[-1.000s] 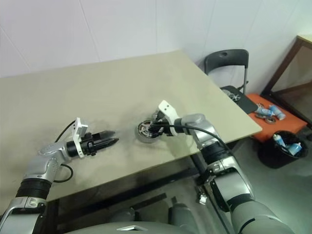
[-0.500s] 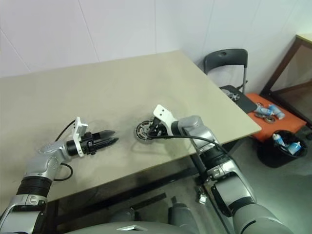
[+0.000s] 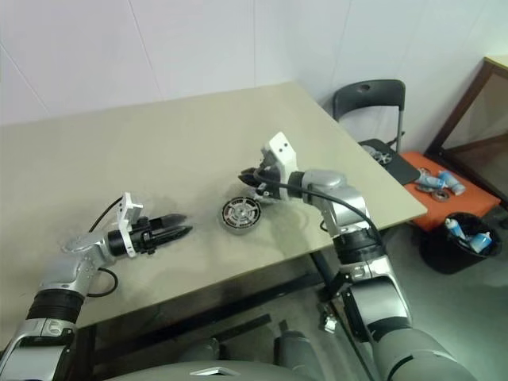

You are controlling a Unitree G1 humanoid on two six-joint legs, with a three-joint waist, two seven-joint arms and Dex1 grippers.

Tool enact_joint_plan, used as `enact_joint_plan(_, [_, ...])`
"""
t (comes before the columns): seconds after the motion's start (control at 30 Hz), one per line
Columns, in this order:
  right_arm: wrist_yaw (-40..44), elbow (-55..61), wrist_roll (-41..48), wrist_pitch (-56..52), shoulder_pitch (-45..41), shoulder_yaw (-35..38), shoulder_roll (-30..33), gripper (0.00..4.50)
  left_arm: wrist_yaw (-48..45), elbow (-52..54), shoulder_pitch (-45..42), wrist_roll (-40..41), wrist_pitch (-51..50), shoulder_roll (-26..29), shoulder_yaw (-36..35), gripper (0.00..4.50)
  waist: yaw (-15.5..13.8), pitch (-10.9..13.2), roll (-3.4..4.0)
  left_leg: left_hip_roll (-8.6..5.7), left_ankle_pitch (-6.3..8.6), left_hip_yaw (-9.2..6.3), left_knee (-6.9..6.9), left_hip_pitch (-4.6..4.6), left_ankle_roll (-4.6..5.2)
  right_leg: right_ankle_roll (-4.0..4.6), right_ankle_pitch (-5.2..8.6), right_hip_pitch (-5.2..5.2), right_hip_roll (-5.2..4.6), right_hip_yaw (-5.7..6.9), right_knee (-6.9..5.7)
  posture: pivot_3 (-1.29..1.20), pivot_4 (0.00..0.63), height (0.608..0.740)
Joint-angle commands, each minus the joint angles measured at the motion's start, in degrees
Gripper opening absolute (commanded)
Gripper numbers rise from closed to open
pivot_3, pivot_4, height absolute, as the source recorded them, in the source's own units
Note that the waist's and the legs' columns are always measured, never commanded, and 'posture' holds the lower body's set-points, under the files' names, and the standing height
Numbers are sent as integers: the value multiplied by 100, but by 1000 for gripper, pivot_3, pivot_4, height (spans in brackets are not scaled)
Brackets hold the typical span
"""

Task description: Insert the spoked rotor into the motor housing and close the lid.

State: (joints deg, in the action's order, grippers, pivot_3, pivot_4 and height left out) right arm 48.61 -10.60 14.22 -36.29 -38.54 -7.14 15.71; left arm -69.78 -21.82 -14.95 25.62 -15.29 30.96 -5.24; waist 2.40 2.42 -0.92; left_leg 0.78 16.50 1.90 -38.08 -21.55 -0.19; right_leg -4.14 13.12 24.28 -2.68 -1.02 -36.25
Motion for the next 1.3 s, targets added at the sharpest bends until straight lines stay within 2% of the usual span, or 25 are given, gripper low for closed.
enact_joint_plan(0.03, [-174,415,-87,-130,254,-342,-81,47,-18,226,-13,63,31,22,-73,2663,5,0,0,0,0,1,0,0,0,0,0,0,-1,-1,0,0,0,740])
enact_joint_plan(0.5, [-620,89,28,0,130,-258,-456,47,420,1371,165,278,-791,99,-110,2663,11,0,1,0,0,2,-3,3,0,0,0,-1,2,-3,-4,0,0,740])
enact_joint_plan(0.67, [-695,-799,-638,599,296,-827,-396,47,592,1713,218,357,-1051,100,-119,2663,16,0,-1,0,0,1,-3,5,0,0,0,-4,4,-3,-4,0,0,740])
enact_joint_plan(0.8, [-680,-1067,-730,688,403,-940,-499,47,766,1987,217,451,-1284,111,-126,2663,17,-5,-4,-2,0,4,-2,8,0,0,0,-6,4,-6,-3,0,0,740])
enact_joint_plan(0.97, [-723,-1051,-626,581,288,-714,-564,47,924,2231,204,538,-1521,130,-134,2663,19,-5,-4,2,0,2,-5,24,0,2,1,-23,8,-5,-5,0,0,740])
enact_joint_plan(1.13, [-697,-763,210,145,-9,151,-787,47,1050,2400,137,628,-1700,137,-109,2663,15,-3,-1,2,0,1,-6,19,0,2,1,-20,9,-5,-5,0,0,740])
enact_joint_plan(1.3, [-660,-796,-3,283,74,-54,-693,47,1244,2704,66,748,-1985,127,-97,2663,10,-3,-1,1,0,1,-4,12,0,0,0,-15,7,-5,0,0,0,740])
